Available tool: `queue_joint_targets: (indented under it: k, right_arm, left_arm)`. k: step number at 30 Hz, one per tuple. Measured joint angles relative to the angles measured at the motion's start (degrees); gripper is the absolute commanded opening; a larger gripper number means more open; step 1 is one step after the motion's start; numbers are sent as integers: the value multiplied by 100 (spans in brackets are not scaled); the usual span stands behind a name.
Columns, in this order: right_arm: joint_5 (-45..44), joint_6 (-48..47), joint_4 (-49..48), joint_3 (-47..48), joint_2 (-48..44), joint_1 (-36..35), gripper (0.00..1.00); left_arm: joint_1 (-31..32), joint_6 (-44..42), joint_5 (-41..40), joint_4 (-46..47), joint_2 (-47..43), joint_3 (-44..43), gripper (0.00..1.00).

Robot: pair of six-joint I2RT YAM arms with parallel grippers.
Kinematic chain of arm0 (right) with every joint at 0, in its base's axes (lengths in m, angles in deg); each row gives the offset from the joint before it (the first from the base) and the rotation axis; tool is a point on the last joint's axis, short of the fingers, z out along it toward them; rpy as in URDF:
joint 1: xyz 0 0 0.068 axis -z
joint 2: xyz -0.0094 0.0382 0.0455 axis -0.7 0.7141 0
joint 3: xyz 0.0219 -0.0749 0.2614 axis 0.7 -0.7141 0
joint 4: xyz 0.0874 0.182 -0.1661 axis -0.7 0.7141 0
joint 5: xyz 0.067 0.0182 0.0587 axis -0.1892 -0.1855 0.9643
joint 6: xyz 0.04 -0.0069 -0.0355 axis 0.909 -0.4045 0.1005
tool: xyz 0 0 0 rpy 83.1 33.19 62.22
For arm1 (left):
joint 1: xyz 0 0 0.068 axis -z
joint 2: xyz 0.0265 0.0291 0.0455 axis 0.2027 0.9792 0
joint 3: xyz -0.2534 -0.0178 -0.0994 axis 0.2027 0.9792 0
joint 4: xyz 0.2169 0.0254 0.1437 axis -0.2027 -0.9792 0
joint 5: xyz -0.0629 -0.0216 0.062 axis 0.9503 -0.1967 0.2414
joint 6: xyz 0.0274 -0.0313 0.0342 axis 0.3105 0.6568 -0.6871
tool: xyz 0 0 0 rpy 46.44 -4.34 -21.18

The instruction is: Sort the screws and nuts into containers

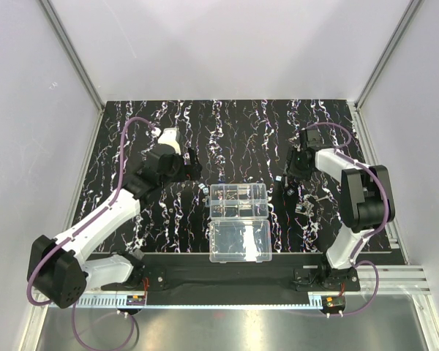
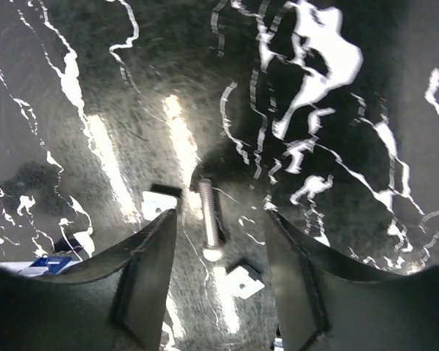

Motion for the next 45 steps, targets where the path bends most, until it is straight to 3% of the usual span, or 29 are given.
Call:
queue_joint_targets:
  k: [7,10,13,14,17,26,32,38,45]
  right_arm:
    - [-188,-120,94,184,278,-199,50]
    - [-398,-170,188,280,354,-245,42]
    - [-629,-205,247,409,470,-330,28]
    - [-719,-225,275,470,518,-369,18]
    - [-944,-289,323,584,605,-468,1]
    - [-946,-221,522,588,509,-557,0]
    - [-323,-35,997,667,-457,-656,0]
    - [0,39,1099,1311,-955,-1698,0]
    - [323,260,1086,1318,-881,-3047,0]
  left_arm:
    - [-63,-2,-7,-133,28,0,99]
    - [-83,-2,-15,-205,52,0,99]
    - [-94,-2,-22,-216,72,0,99]
    - [-96,-2,-26,-225,74,0,99]
    - [-109,-2,-39,-254,74,0,99]
    - [-133,-2,-96,-310,59,0,99]
    - [-232,59,-323,-549,-282,-2,99]
    - [-398,247,-525,-894,-476,-42,99]
    - [-581,350,-605,-1237,-737,-42,99]
